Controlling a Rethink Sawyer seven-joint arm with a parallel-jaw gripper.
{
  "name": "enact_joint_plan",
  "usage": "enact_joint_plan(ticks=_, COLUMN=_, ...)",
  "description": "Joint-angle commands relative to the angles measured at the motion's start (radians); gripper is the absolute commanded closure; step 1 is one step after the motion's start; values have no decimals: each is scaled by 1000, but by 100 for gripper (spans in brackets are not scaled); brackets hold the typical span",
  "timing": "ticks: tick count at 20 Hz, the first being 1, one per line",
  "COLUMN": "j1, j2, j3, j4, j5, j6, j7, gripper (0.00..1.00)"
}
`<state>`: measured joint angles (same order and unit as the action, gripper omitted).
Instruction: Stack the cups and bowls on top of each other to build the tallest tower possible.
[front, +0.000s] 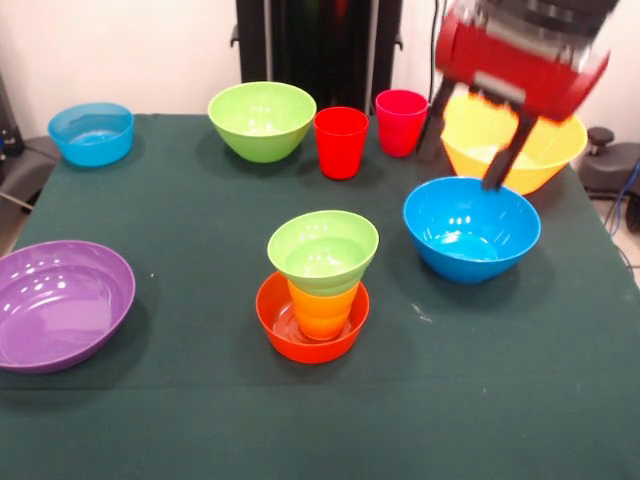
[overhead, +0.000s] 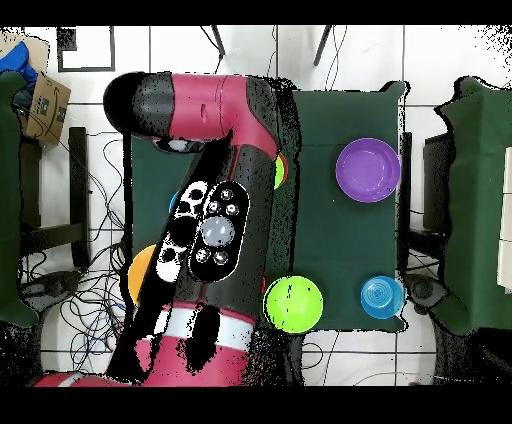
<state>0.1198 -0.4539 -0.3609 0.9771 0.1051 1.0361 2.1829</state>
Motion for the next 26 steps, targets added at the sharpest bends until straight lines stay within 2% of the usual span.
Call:
enact_joint_plan(ticks=1, j1=-9, j2=-192, j3=128, j4=192, j5=26, j6=234, j7=-116, gripper=0)
enact_joint_plan(ticks=3, j1=-6, j2=-182, j3=119, j4=197, j5=-2, j6=214, j7=-116, gripper=0)
enact_joint_plan(ticks=5, j1=-28, j2=-178, j3=159, j4=267, j5=14, j6=110, j7=-130, gripper=0)
enact_joint_plan(ticks=13, j1=-77, j2=-186, j3=214, j4=395, j5=-19, j6=-102, j7=-159, gripper=0)
enact_joint_plan(ticks=16, j1=-69, j2=-190, j3=200, j4=401, j5=-64, j6=-130, j7=-136, gripper=0)
enact_joint_plan(ticks=26, j1=-76, j2=-203, j3=201, j4=448, j5=-97, j6=-193, j7=-113, gripper=0)
